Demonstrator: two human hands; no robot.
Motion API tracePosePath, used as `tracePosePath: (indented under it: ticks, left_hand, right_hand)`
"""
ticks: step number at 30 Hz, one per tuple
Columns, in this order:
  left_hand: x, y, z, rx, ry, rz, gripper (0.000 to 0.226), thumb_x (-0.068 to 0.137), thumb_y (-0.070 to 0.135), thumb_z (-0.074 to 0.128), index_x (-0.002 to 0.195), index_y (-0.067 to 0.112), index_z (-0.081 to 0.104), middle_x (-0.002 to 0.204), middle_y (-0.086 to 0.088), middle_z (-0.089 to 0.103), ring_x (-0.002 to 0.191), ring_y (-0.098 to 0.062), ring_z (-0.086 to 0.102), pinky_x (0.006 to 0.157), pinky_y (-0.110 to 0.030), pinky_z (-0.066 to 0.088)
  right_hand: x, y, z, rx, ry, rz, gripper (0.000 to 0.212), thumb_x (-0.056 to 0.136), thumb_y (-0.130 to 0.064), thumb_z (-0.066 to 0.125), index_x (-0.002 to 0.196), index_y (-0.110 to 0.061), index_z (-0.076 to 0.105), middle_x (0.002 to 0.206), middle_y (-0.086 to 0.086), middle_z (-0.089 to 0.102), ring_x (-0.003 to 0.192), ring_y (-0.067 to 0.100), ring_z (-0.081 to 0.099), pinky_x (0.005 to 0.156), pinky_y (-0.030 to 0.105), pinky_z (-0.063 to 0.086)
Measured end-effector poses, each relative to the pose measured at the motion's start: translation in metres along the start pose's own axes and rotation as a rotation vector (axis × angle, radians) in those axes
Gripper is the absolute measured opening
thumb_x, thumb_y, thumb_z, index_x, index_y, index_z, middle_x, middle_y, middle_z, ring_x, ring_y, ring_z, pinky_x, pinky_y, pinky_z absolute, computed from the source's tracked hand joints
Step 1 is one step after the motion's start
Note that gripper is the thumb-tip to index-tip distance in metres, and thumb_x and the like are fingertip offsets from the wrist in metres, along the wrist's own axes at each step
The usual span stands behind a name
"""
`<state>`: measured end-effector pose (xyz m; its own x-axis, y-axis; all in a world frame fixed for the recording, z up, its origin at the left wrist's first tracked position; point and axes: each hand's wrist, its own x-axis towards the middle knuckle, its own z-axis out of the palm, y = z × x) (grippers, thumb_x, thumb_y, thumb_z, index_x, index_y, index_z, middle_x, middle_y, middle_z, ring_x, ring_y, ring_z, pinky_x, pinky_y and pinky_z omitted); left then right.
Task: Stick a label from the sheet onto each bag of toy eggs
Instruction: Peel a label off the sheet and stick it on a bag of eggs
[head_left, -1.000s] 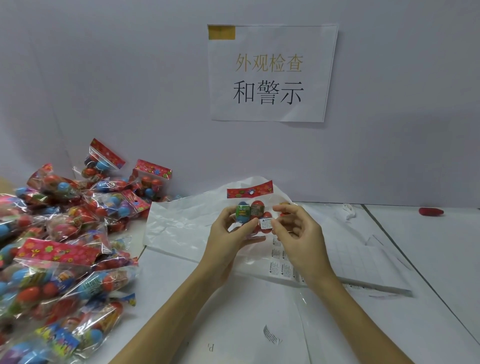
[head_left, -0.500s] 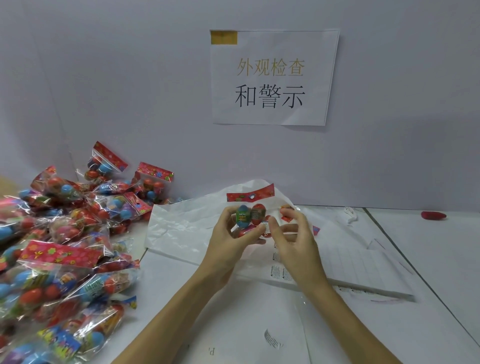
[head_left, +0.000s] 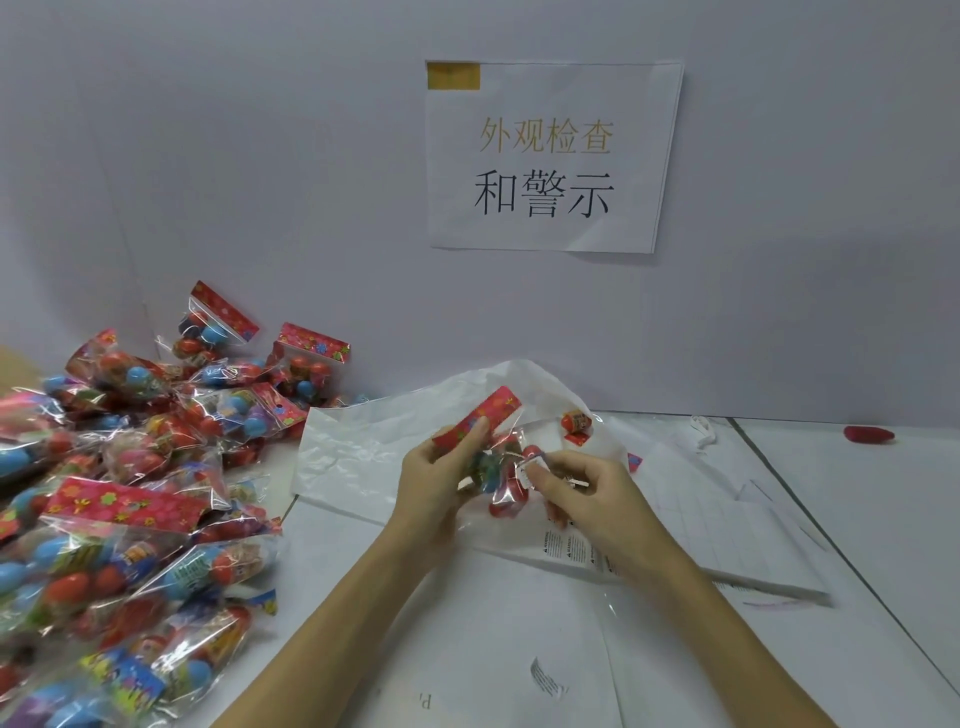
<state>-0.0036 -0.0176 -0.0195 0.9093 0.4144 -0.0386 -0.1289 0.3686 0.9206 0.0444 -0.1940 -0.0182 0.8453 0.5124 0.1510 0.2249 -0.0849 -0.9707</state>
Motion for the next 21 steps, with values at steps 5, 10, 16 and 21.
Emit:
tracePosePath:
  ticks: [5, 10, 16, 21]
  left_hand:
    - [0.000, 0.002, 0.001, -0.010, 0.102, 0.022, 0.051, 0.075, 0.050, 0.078, 0.107, 0.011, 0.077, 0.100, -0.008, 0.081, 0.094, -0.026, 0.079, 0.074, -0.030, 0.062]
    - [-0.003, 0.003, 0.004, 0.104, -0.088, 0.097, 0.048, 0.087, 0.046, 0.074, 0.119, 0.010, 0.072, 0.105, -0.012, 0.078, 0.099, -0.031, 0.076, 0.084, -0.034, 0.062]
    - [-0.008, 0.005, 0.007, 0.345, -0.120, 0.356, 0.021, 0.085, 0.032, 0.083, 0.102, 0.021, 0.078, 0.093, 0.002, 0.079, 0.080, -0.018, 0.077, 0.069, -0.020, 0.057]
    - [-0.010, 0.009, 0.009, 0.266, -0.142, 0.281, 0.024, 0.079, 0.046, 0.081, 0.092, 0.025, 0.081, 0.089, -0.001, 0.079, 0.079, -0.011, 0.073, 0.068, -0.020, 0.055]
  right_hand:
    - [0.000, 0.004, 0.007, -0.065, -0.063, 0.020, 0.023, 0.101, -0.037, 0.064, 0.110, -0.019, 0.076, 0.085, -0.006, 0.076, 0.076, 0.010, 0.072, 0.067, 0.021, 0.056]
    - [0.007, 0.007, 0.003, 0.203, 0.061, 0.105, 0.030, 0.097, -0.034, 0.070, 0.120, -0.014, 0.072, 0.102, 0.002, 0.081, 0.093, 0.021, 0.079, 0.071, 0.023, 0.058]
    - [0.009, 0.005, -0.007, 0.513, 0.139, 0.102, 0.035, 0.092, -0.036, 0.075, 0.120, -0.015, 0.077, 0.119, 0.010, 0.077, 0.112, 0.026, 0.075, 0.091, 0.029, 0.060]
    - [0.010, -0.002, -0.014, 0.937, 0.131, 0.336, 0.041, 0.096, -0.030, 0.071, 0.129, -0.007, 0.072, 0.125, 0.014, 0.074, 0.113, 0.031, 0.072, 0.103, 0.043, 0.055]
